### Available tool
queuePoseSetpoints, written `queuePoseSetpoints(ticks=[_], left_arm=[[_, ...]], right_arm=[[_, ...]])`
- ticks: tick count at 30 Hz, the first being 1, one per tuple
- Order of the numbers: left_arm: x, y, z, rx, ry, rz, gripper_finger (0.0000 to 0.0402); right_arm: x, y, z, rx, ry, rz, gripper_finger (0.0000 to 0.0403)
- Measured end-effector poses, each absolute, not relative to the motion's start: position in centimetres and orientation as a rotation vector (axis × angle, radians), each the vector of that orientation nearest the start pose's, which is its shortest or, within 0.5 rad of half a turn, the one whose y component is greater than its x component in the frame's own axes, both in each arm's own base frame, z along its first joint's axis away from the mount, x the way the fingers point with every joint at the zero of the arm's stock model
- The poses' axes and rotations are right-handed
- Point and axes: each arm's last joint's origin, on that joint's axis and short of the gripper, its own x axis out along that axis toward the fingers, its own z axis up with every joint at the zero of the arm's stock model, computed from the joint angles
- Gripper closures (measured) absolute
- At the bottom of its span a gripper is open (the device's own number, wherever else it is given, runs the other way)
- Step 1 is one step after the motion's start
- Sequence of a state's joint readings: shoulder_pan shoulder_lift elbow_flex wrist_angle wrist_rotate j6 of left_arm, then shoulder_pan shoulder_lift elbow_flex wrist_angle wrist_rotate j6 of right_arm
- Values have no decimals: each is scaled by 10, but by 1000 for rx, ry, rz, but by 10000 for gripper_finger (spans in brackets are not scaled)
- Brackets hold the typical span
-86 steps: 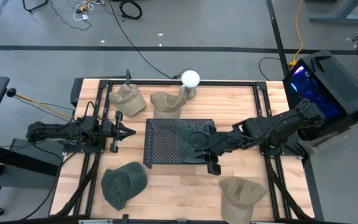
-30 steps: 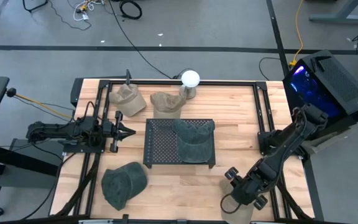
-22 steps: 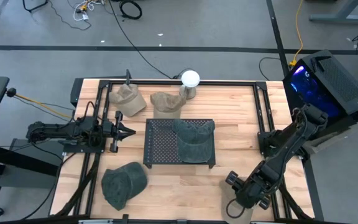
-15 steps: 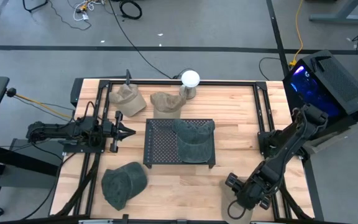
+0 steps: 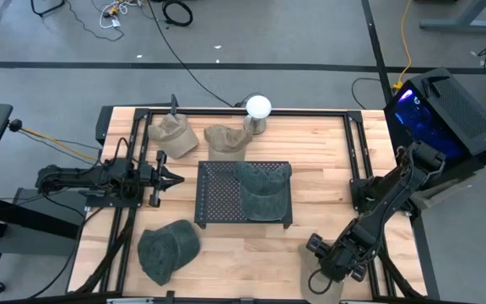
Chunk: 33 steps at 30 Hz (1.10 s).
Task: Pick & Place hat
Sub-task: Put the bottom brown cap on the shelf
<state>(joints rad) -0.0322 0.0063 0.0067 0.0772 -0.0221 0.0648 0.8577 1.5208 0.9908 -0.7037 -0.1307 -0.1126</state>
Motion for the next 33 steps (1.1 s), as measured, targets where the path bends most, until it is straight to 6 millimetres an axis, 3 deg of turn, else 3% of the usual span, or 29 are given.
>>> queuePoseSetpoints(ticks=[12, 25, 33], left_arm=[[97, -2, 173, 63, -78, -8, 372], [97, -2, 173, 63, -78, -7, 372], [97, -2, 173, 63, -78, -7, 372]], right_arm=[[180, 216, 204, -519, 1149, 970, 190], [175, 210, 189, -483, 1206, 925, 191], [175, 209, 187, -460, 1224, 903, 234]])
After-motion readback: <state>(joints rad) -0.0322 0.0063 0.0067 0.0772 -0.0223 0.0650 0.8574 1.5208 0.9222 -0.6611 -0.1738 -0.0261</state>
